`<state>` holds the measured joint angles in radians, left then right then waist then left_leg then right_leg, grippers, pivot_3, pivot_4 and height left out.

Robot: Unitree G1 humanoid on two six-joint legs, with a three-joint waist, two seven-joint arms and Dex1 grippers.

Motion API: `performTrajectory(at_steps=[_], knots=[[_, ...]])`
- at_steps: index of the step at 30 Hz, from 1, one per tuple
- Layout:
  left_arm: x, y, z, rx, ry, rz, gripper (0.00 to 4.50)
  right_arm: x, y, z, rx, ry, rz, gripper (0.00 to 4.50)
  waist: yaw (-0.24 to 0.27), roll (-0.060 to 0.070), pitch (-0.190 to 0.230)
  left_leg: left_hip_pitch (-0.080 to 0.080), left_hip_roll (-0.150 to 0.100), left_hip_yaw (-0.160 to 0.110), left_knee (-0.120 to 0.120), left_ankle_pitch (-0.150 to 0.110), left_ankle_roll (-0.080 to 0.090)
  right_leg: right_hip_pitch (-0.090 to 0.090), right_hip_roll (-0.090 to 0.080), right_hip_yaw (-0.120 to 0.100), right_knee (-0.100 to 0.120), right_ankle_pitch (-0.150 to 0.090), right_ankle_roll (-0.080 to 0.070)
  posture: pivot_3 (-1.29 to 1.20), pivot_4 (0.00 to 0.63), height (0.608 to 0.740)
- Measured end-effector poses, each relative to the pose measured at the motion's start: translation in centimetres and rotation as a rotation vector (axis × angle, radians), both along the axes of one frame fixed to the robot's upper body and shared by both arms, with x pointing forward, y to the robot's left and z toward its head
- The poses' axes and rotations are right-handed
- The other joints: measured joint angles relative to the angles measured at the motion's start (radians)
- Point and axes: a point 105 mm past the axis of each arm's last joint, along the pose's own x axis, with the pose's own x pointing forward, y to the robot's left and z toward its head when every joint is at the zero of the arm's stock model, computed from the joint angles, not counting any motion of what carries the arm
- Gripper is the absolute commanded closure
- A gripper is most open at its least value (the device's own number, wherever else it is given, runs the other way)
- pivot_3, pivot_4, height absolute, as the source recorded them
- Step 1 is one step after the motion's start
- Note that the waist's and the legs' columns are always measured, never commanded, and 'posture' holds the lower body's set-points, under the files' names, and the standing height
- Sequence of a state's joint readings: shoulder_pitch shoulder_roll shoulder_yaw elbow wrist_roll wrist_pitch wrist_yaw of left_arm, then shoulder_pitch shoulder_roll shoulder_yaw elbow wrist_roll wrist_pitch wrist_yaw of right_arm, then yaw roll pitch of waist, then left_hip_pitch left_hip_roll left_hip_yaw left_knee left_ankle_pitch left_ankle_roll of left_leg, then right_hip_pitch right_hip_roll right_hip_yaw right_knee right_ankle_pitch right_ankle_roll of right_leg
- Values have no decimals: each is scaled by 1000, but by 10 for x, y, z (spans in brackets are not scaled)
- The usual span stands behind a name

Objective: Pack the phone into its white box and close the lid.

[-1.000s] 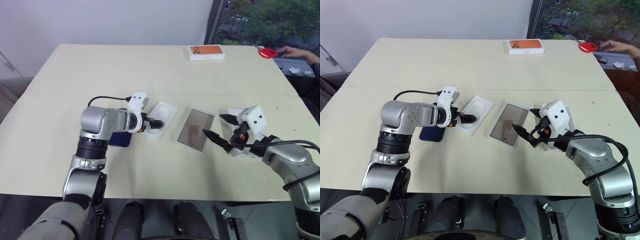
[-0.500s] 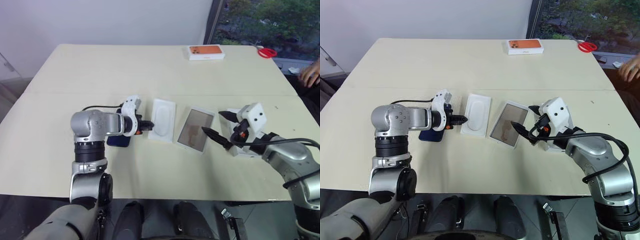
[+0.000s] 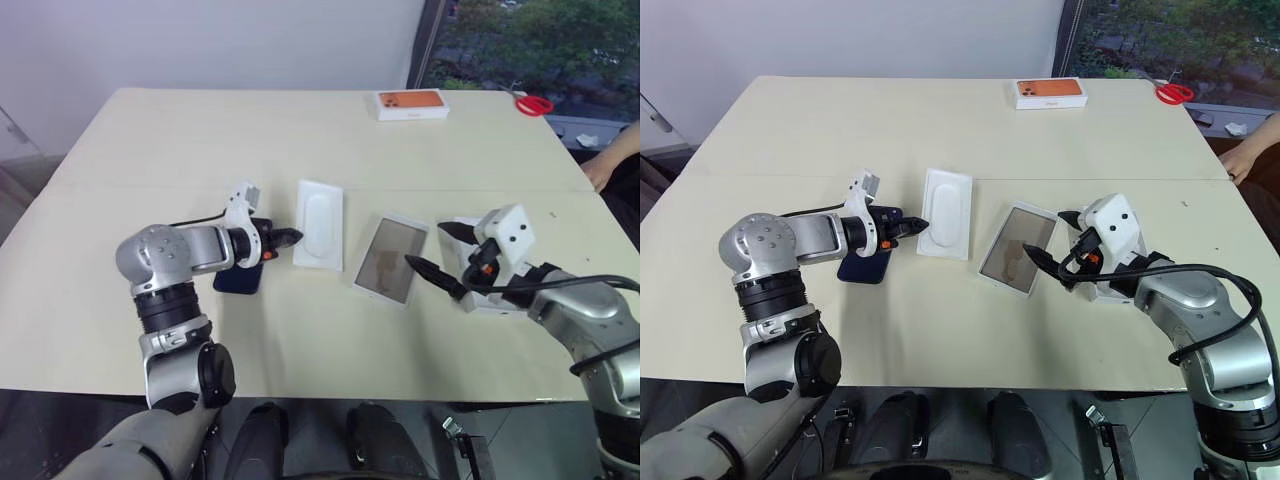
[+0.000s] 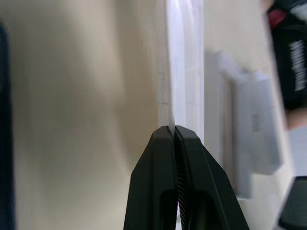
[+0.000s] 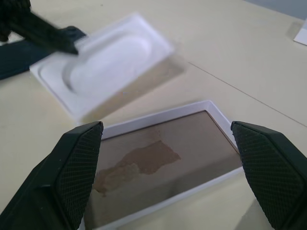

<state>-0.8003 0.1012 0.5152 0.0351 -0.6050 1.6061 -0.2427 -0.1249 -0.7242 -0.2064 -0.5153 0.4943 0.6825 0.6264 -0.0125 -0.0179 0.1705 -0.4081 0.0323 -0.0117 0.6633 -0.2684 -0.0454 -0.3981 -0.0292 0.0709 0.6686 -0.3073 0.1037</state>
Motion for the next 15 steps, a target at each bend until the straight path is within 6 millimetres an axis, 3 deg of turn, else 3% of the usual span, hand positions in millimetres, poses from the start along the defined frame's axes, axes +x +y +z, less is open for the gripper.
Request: performTrajectory(at_steps=[6,15], knots=[[-3,-32,32,-98,-87,-110,4449,-9,-15,-10,-75,60,9,0,6,-1,0,-1,-1,0,0,0,-1,1,-1,-1,-2,0,0,0,150,726],[-23,-86,12,37,-28,-323,4449,-17,-40,-9,-115,81,-41,0,0,-1,0,0,-1,0,-1,0,-1,1,0,0,-1,0,1,0,150,726]])
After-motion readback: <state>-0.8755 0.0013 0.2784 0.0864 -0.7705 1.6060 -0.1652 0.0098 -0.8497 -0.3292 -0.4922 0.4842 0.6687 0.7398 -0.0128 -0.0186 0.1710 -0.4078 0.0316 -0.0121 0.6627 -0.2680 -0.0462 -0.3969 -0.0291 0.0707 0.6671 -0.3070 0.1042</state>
